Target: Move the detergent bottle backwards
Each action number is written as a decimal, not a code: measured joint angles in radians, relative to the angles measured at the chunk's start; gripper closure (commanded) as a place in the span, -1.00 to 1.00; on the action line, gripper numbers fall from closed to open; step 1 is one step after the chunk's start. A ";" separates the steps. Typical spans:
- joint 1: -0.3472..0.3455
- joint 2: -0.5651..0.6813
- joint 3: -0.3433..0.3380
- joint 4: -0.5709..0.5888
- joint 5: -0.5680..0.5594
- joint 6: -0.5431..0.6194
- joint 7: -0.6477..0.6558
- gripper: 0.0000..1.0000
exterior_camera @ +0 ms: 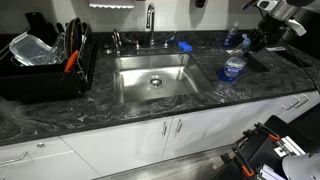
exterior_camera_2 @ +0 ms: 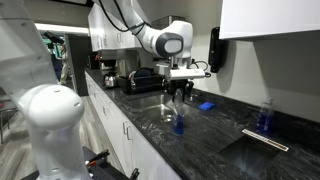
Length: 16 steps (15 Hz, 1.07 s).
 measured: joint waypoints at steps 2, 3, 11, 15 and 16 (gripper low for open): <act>-0.013 0.004 0.001 0.000 0.000 0.009 0.033 0.51; -0.021 0.008 0.001 0.002 0.000 0.017 0.056 0.51; -0.078 0.131 0.002 0.128 0.005 0.089 0.236 0.51; -0.091 0.234 0.012 0.222 0.021 0.110 0.335 0.51; -0.097 0.262 0.017 0.248 0.024 0.114 0.364 0.51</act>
